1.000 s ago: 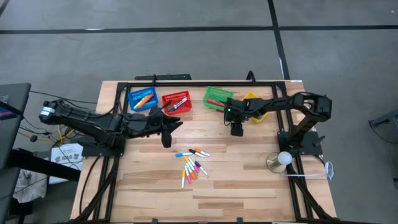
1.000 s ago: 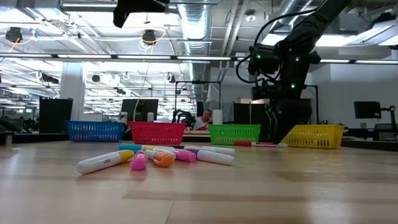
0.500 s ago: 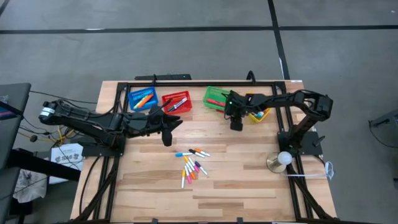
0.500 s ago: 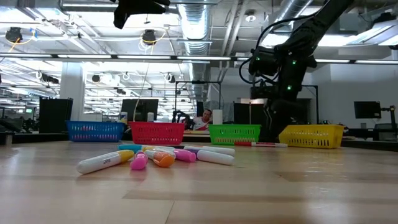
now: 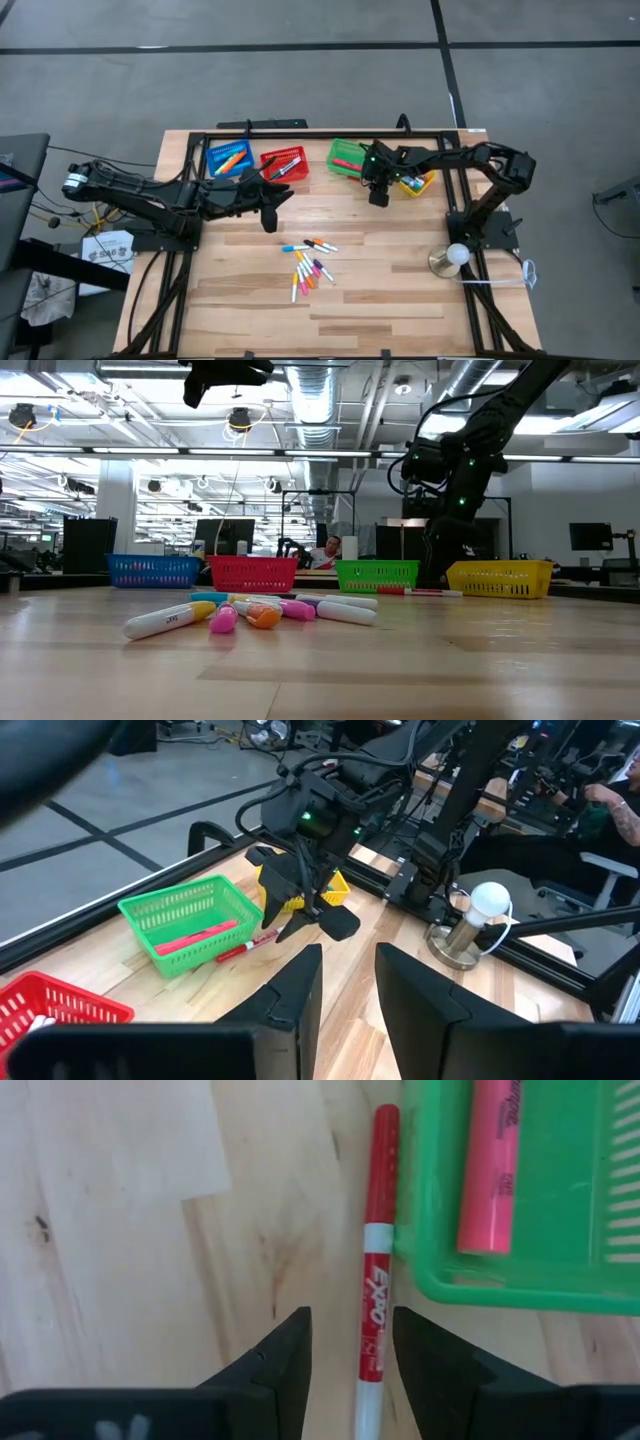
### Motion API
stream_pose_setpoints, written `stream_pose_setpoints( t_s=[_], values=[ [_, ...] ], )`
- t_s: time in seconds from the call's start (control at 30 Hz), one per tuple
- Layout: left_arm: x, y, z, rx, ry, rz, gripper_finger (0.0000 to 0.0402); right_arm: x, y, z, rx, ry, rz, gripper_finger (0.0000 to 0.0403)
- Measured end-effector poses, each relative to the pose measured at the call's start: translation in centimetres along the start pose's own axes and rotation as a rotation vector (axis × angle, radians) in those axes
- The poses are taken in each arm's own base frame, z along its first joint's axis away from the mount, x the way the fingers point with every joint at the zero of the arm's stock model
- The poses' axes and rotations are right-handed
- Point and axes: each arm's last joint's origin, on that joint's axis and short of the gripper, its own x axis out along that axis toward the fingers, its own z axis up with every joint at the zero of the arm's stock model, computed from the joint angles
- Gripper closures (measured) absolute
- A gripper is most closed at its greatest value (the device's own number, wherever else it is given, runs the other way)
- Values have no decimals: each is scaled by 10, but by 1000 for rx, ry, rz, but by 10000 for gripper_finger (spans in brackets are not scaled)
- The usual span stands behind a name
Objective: Pick & Place Markers
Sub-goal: Put the small red marker pen into the red bin
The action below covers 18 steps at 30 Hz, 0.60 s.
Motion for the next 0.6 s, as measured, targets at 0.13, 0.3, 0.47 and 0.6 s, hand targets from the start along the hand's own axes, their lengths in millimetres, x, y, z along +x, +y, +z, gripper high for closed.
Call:
stream_pose_setpoints(
  t_s=[0.13,0.3,0.47,0.6],
  values=[
    [0,0,0,0,0,0,306,0,-3,-1,9,1,-4,269],
    [0,0,0,0,0,0,306,0,-4,-1,12,-5,-8,270],
    [0,0,0,0,0,0,306,0,-4,0,11,-16,-12,269],
    [0,0,0,0,0,0,306,0,-4,0,10,-17,-12,269]
  ],
)
